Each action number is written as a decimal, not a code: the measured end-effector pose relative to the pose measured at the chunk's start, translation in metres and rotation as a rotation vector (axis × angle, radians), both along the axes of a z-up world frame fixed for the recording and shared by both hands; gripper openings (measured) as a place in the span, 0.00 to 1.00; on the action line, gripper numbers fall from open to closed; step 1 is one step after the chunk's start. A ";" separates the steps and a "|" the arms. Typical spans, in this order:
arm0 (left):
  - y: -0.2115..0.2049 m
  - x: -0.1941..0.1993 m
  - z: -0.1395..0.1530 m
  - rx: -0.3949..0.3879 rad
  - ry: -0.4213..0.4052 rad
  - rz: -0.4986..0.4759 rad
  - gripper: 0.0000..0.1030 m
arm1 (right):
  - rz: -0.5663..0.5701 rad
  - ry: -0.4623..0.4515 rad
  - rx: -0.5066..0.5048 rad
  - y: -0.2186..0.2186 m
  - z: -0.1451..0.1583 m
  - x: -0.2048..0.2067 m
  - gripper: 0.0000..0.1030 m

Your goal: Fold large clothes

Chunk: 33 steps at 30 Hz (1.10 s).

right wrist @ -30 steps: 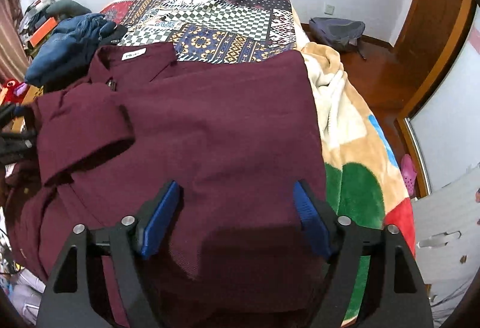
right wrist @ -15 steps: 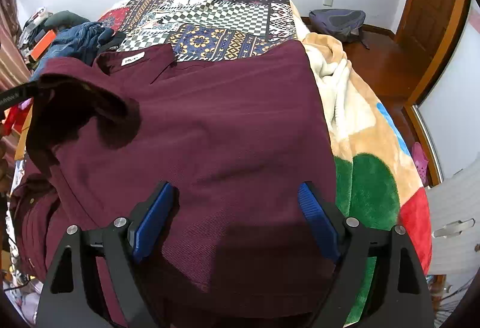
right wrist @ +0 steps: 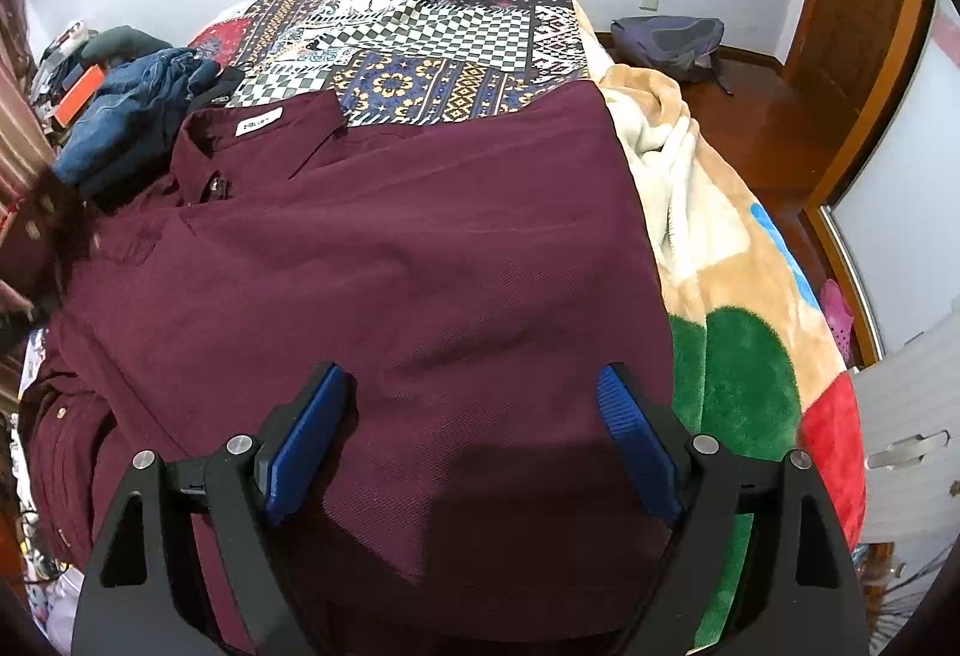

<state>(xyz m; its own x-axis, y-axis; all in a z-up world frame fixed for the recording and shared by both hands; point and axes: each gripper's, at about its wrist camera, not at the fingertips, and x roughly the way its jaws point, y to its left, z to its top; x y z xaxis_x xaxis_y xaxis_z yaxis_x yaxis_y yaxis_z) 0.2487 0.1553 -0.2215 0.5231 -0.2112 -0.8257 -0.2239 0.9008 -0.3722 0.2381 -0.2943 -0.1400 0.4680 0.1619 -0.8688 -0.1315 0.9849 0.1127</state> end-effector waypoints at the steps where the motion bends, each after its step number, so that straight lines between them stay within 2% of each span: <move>1: 0.001 -0.003 -0.008 0.007 0.022 0.007 0.09 | -0.001 0.000 0.000 0.000 0.000 0.000 0.81; 3: 0.002 -0.008 -0.018 0.053 0.048 0.026 0.09 | -0.004 0.002 0.001 0.000 0.000 0.000 0.81; 6: 0.006 -0.008 -0.025 0.000 0.051 0.033 0.09 | -0.010 0.006 0.003 0.000 0.000 0.000 0.81; 8: 0.010 -0.005 -0.028 -0.041 0.053 0.043 0.13 | -0.013 0.008 0.002 0.000 0.002 -0.001 0.81; 10: 0.016 -0.002 -0.030 -0.102 0.054 0.054 0.15 | -0.013 0.009 0.005 -0.001 0.004 -0.001 0.81; 14: 0.039 -0.003 -0.039 -0.279 0.065 0.105 0.15 | -0.019 -0.006 0.017 -0.003 0.011 -0.002 0.81; 16: 0.043 -0.003 -0.044 -0.331 0.079 0.120 0.15 | -0.031 -0.018 0.021 -0.006 0.015 -0.003 0.81; 22: 0.049 -0.009 -0.049 -0.399 0.083 0.185 0.15 | -0.062 -0.035 0.034 -0.014 0.021 -0.003 0.81; 27: 0.053 -0.024 -0.047 -0.389 0.088 0.210 0.15 | -0.067 -0.032 0.032 -0.016 0.020 -0.003 0.81; 29: 0.056 -0.028 -0.047 -0.412 0.092 0.222 0.16 | -0.065 -0.029 0.030 -0.016 0.019 -0.002 0.81; 30: 0.058 -0.031 -0.047 -0.425 0.096 0.234 0.19 | -0.063 -0.027 0.030 -0.015 0.018 -0.002 0.81; 32: 0.061 -0.037 -0.045 -0.426 0.086 0.259 0.34 | -0.059 -0.025 0.032 -0.014 0.017 -0.001 0.81; 33: 0.063 -0.039 -0.043 -0.420 0.076 0.267 0.37 | -0.057 -0.024 0.033 -0.013 0.017 -0.001 0.81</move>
<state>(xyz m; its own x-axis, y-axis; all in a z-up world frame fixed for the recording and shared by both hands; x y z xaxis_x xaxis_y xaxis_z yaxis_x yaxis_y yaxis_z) 0.2095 0.2186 -0.2648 0.5460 -0.4006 -0.7358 -0.4663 0.5844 -0.6641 0.2375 -0.3069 -0.1235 0.4975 0.1626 -0.8521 -0.0782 0.9867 0.1426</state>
